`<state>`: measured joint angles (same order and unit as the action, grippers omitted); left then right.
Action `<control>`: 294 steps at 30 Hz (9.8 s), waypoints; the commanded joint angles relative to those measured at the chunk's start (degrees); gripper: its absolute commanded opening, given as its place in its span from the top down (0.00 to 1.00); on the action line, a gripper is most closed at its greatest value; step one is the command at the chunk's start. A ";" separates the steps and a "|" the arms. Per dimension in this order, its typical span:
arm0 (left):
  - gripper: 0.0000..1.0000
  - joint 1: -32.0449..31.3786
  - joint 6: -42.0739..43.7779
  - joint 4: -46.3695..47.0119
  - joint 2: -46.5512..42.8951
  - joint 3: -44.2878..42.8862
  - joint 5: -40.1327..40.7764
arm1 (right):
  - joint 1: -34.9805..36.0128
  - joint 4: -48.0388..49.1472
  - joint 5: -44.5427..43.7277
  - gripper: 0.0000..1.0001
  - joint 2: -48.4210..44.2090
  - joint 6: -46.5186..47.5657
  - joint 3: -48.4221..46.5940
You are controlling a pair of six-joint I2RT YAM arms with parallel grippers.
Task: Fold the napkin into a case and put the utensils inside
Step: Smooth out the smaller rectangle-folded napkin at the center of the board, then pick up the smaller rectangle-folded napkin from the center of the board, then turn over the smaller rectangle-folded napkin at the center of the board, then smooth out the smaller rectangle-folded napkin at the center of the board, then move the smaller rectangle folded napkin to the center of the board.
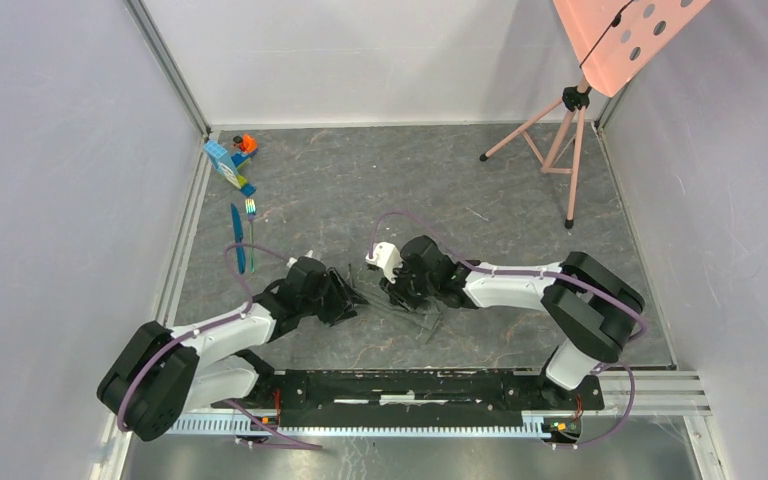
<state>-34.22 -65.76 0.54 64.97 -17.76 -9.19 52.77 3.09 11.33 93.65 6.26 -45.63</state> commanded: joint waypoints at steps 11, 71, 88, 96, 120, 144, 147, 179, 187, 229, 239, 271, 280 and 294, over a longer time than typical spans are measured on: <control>0.70 -4.26 -6.12 9.13 2.69 4.82 5.42 | 3.15 1.67 0.69 1.00 -1.29 -6.13 -1.65; 0.89 5.59 8.48 -14.49 -20.26 -5.78 4.67 | 9.53 4.49 -12.16 0.88 5.32 -27.47 -1.40; 0.96 9.25 18.69 0.79 7.45 -6.46 4.94 | 10.41 3.41 -8.17 0.85 3.62 -22.52 -3.37; 0.98 11.61 20.65 0.38 9.15 -3.82 5.48 | 13.06 0.71 -9.85 0.50 -0.29 -13.01 -5.37; 0.98 12.86 19.97 0.15 7.30 -2.97 3.48 | 20.15 0.73 -25.93 0.33 11.83 -14.06 -10.98; 0.54 13.50 31.35 -36.17 -13.84 -27.48 12.85 | 16.05 12.53 -11.99 1.00 3.05 -33.43 -6.01; 0.49 13.49 31.83 -43.78 -18.47 -31.86 19.15 | 13.02 22.78 -0.44 1.00 3.55 -45.11 -2.34; 0.48 13.42 23.19 -17.79 -4.95 -17.82 -13.79 | -15.48 30.30 24.53 0.40 5.66 -39.87 14.75; 0.50 13.40 22.23 -9.07 5.78 -18.71 -10.63 | -6.23 0.11 10.91 0.41 -11.29 -24.60 5.53; 0.40 12.96 25.80 -13.23 2.45 -22.98 -12.23 | -25.78 -3.53 -30.10 0.38 -15.23 -19.41 12.07; 0.34 3.14 21.00 -1.34 20.66 -30.57 -17.06 | -34.16 -9.29 -14.55 0.23 -17.70 -18.13 4.03; 0.69 -8.02 6.81 8.77 55.52 -55.98 -11.94 | -51.02 -1.91 -22.37 0.35 -2.56 -14.02 -3.62; 0.57 -9.25 9.81 8.23 48.91 -50.75 -12.89 | -56.52 4.68 -4.48 0.28 -6.54 -20.35 4.39; 0.42 -7.24 21.99 -6.62 42.90 -55.99 -2.67 | -47.86 8.36 4.32 0.32 16.45 -8.31 -18.13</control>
<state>-42.72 -47.83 -4.64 111.66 -73.67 -14.61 -0.97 11.16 12.67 102.54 -7.77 -52.01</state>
